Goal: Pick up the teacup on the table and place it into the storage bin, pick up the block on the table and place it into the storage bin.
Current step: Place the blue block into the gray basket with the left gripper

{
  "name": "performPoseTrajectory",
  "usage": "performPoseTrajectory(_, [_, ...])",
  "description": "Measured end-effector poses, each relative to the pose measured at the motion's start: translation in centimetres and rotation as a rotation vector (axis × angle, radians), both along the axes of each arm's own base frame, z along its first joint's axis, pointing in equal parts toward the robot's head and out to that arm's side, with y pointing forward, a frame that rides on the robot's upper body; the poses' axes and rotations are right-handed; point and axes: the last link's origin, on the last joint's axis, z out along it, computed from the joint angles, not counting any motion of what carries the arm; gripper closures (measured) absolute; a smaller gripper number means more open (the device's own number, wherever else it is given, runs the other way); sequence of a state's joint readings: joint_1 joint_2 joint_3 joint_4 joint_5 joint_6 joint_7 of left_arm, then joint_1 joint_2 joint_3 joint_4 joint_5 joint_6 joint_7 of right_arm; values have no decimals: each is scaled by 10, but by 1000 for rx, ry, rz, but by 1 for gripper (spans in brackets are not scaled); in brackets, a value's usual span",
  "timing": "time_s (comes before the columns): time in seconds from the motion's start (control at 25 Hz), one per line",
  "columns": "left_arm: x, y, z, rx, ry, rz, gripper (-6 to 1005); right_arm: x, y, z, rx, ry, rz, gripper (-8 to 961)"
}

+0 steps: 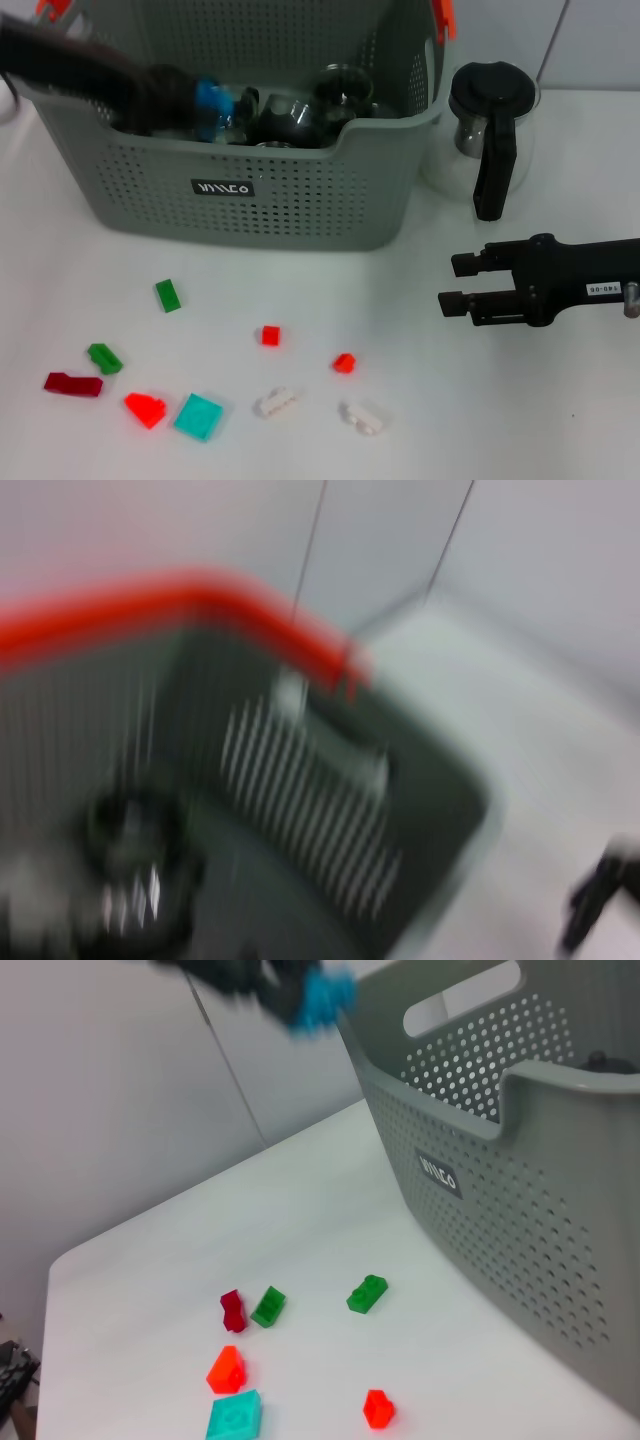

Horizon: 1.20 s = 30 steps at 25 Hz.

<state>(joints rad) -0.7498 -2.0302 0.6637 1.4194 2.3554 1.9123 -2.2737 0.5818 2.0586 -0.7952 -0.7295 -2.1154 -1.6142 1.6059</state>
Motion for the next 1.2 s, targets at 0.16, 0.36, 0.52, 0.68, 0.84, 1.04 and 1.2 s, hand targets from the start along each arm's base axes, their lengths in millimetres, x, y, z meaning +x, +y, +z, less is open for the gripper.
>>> performPoseTrajectory(0.16, [3, 10, 29, 92, -212, -36, 562, -1, 1, 0, 1, 0, 3, 252])
performPoseTrajectory(0.36, [14, 45, 11, 198, -260, -19, 550, -3, 2, 0, 0, -2, 11, 252])
performPoseTrajectory(0.52, [24, 80, -34, 219, -97, -33, 540, -3, 3, 0, 2, -2, 11, 253])
performPoseTrajectory(0.68, [20, 106, -65, 255, 116, -19, 531, -4, 2, 0, -1, -1, 12, 253])
performPoseTrajectory(0.84, [12, 121, -87, 262, 289, 21, 521, -4, 3, 1, 0, 2, 13, 253])
performPoseTrajectory(1.04, [6, 123, -107, 230, 426, 34, 509, -5, 3, 1, -1, 1, 15, 253])
performPoseTrajectory(1.2, [6, 121, -114, 226, 477, 34, 500, -5, 3, 1, -1, 0, 18, 253])
